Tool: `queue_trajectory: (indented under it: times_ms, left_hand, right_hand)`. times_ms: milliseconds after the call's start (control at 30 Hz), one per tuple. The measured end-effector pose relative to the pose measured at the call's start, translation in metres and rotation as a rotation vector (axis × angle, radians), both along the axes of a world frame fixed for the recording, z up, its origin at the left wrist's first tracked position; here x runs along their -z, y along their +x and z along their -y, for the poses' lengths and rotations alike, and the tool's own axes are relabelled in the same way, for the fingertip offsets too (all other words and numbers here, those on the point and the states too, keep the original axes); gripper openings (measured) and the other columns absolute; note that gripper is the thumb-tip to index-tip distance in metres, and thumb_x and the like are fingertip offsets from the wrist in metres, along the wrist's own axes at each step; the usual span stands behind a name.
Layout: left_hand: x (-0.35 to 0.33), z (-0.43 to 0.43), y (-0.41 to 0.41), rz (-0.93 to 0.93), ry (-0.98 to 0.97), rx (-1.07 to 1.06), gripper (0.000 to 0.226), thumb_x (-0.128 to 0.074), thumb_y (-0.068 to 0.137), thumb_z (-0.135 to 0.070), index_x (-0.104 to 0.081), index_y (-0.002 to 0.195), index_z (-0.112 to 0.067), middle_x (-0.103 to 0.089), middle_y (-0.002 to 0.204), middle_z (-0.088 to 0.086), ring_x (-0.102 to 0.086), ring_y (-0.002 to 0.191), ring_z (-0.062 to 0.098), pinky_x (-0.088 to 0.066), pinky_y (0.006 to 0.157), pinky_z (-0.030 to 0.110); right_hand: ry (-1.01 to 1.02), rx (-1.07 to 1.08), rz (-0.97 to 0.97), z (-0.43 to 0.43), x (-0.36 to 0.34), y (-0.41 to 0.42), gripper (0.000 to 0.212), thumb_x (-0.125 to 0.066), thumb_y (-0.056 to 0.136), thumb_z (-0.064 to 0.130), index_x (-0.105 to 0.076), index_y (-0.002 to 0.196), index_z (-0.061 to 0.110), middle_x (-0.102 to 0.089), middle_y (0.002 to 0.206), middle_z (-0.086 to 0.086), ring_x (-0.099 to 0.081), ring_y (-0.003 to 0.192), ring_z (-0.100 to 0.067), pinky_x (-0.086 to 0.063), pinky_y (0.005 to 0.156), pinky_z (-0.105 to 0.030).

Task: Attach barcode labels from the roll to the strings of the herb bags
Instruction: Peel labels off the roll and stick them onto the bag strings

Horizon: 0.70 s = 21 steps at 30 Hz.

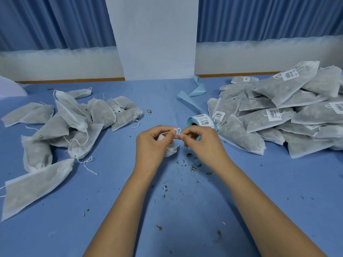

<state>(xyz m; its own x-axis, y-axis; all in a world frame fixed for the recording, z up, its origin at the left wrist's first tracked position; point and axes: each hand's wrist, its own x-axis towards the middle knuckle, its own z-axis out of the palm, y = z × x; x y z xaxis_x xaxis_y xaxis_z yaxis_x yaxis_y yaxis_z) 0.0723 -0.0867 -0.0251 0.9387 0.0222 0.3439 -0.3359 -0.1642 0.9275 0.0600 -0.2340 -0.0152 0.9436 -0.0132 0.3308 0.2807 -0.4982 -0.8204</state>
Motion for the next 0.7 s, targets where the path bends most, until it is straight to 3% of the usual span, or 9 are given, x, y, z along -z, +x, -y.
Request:
queue_trajectory:
  times_ms: [267,333,400,467,700]
  left_hand:
    - [-0.0047,-0.0008,-0.0018,-0.022,-0.059,0.083,0.019,-0.072,0.085,-0.014,-0.076,0.077,-0.03,-0.074,0.075,-0.004,-0.066,0.066,0.008,-0.057,0.067,0.024]
    - [-0.0041,-0.0004,-0.0021,-0.006,-0.034,0.05,0.015,-0.071,0.086,-0.015,-0.075,0.076,-0.026,-0.073,0.073,-0.005,-0.064,0.063,0.006,-0.053,0.063,0.019]
    - [-0.0032,0.0004,-0.0022,0.004,0.0,0.015,0.012,-0.071,0.087,-0.017,-0.074,0.077,-0.023,-0.073,0.072,-0.007,-0.064,0.063,0.004,-0.049,0.061,0.015]
    - [-0.0022,0.0014,-0.0029,0.009,0.027,0.003,0.011,-0.071,0.087,-0.017,-0.074,0.077,-0.021,-0.071,0.069,-0.01,-0.065,0.064,0.001,-0.046,0.059,0.011]
    - [-0.0033,0.003,-0.004,-0.005,-0.005,0.041,0.009,-0.071,0.087,-0.016,-0.076,0.079,-0.016,-0.074,0.076,-0.007,-0.068,0.067,0.005,-0.046,0.062,0.01]
  right_hand:
    - [-0.089,-0.031,-0.052,-0.0003,0.0014,0.0003,0.012,-0.064,0.086,0.019,-0.071,0.077,0.019,-0.059,0.062,0.008,-0.052,0.066,-0.018,-0.048,0.071,-0.043]
    - [-0.076,-0.017,-0.021,0.0007,0.0016,0.0008,0.01,-0.064,0.086,0.018,-0.07,0.079,0.019,-0.06,0.067,0.012,-0.049,0.066,-0.01,-0.047,0.07,-0.039]
    - [-0.022,0.031,0.075,-0.0004,0.0009,0.0011,0.004,-0.067,0.086,0.021,-0.067,0.085,0.018,-0.061,0.079,0.011,-0.048,0.071,-0.009,-0.043,0.068,-0.026]
    - [0.042,0.052,0.114,-0.0027,-0.0006,0.0002,0.012,-0.071,0.084,0.026,-0.066,0.087,0.016,-0.061,0.084,0.007,-0.048,0.075,-0.009,-0.037,0.067,-0.015]
    - [0.069,0.043,0.116,-0.0046,-0.0005,-0.0012,0.006,-0.066,0.086,0.01,-0.069,0.082,0.006,-0.058,0.072,0.011,-0.047,0.065,0.002,-0.036,0.062,-0.01]
